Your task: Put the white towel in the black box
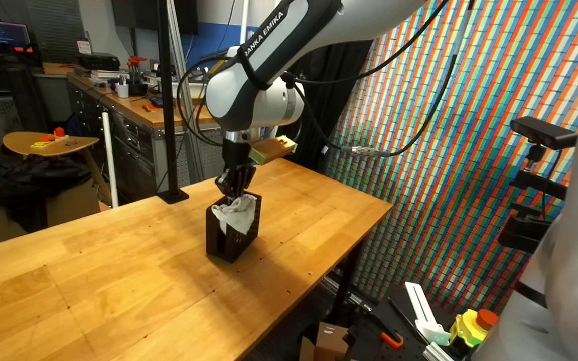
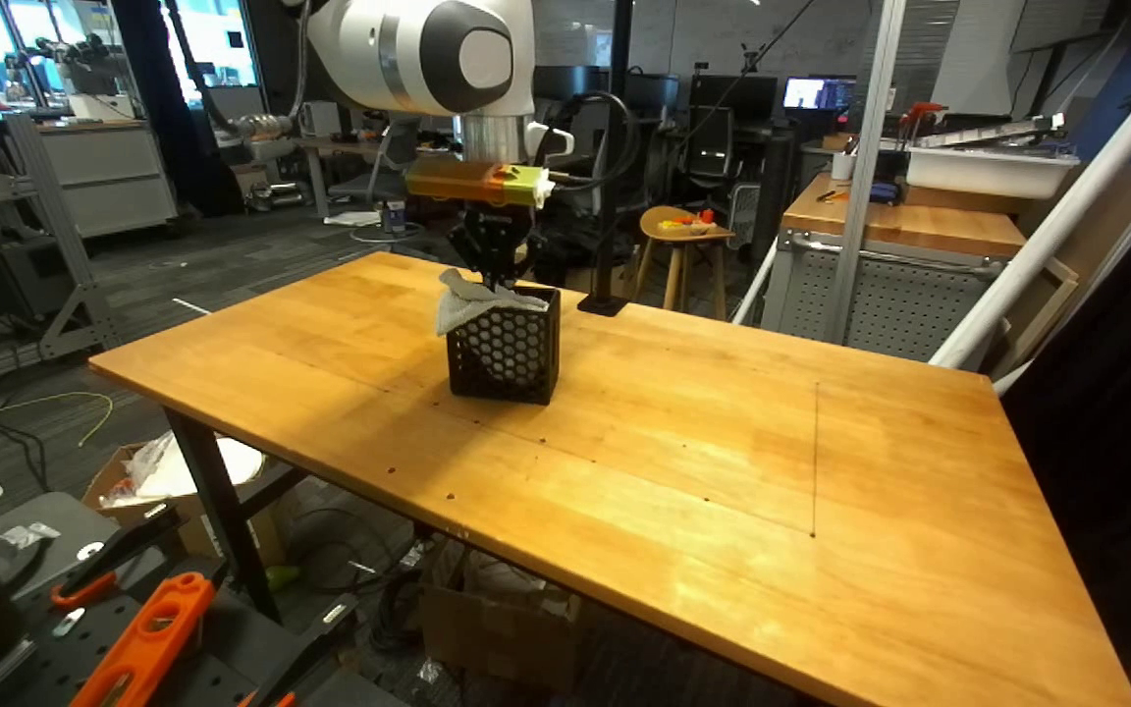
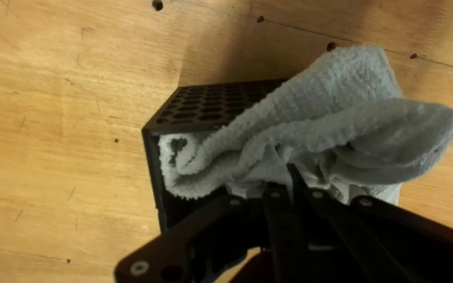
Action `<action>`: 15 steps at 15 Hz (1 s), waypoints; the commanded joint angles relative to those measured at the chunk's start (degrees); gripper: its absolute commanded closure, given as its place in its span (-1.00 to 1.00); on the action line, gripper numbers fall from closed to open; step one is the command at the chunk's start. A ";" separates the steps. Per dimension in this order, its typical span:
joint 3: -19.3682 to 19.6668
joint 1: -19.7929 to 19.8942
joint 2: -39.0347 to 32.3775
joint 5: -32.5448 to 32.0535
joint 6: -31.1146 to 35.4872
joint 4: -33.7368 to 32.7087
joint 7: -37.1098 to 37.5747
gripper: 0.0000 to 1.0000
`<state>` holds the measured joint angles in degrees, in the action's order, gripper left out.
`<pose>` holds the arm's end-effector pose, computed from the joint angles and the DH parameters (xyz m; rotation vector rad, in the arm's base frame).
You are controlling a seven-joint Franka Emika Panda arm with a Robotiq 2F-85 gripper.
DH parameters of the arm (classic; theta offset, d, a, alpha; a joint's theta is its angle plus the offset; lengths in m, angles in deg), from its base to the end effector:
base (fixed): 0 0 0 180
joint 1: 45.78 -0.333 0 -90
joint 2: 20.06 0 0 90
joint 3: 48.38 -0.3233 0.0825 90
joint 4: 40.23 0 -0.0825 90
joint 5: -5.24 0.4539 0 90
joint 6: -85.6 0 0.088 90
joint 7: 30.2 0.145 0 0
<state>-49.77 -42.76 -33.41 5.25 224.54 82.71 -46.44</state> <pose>0.6226 -0.0175 0.2167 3.1139 0.3977 0.0732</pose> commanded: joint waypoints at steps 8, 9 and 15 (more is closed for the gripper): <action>-0.81 -0.02 0.31 2.38 1.79 6.33 -1.17 0.94; -1.07 0.00 -0.24 2.75 1.72 6.43 -1.43 0.94; -1.72 -0.12 -0.97 2.43 1.15 6.21 -1.02 0.92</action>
<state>-51.20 -42.80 -34.90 6.80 225.58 88.62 -46.69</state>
